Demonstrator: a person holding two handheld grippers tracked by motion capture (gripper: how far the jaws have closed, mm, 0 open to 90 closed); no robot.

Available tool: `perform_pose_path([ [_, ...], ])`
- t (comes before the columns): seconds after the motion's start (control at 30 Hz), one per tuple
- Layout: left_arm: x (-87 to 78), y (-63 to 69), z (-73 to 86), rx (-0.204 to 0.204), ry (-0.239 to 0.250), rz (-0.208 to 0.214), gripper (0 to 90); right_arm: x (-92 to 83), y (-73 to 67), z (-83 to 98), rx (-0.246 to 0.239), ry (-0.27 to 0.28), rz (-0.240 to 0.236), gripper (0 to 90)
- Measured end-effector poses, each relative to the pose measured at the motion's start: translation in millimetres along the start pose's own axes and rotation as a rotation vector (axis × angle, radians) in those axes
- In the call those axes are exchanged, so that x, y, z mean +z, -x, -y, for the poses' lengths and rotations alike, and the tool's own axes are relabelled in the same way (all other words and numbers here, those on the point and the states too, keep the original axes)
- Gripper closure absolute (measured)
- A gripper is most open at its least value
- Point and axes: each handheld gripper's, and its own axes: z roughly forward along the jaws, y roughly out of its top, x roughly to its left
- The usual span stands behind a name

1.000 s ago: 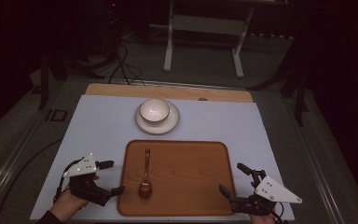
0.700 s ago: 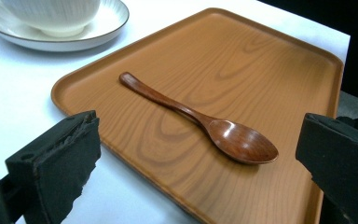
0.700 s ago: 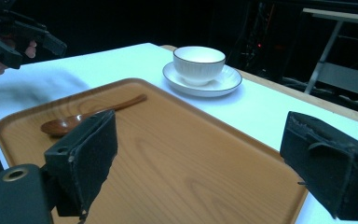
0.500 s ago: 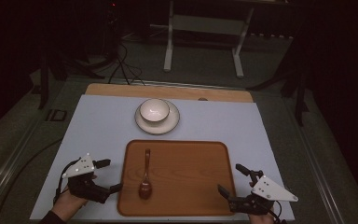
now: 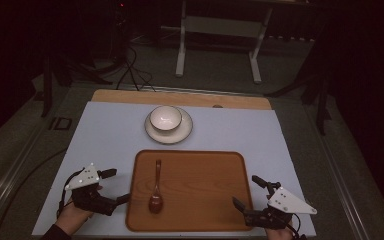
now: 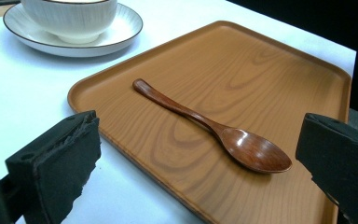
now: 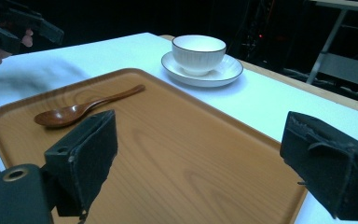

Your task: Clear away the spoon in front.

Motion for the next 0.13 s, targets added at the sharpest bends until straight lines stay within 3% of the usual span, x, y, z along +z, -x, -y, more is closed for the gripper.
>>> perform_pose_path([
  [0.13, 0.8, 0.1, 0.4, -0.001, -0.004, -0.002, 0.0, -0.4, 0.9, 0.4, 0.005, -0.003, 0.001, 11.1],
])
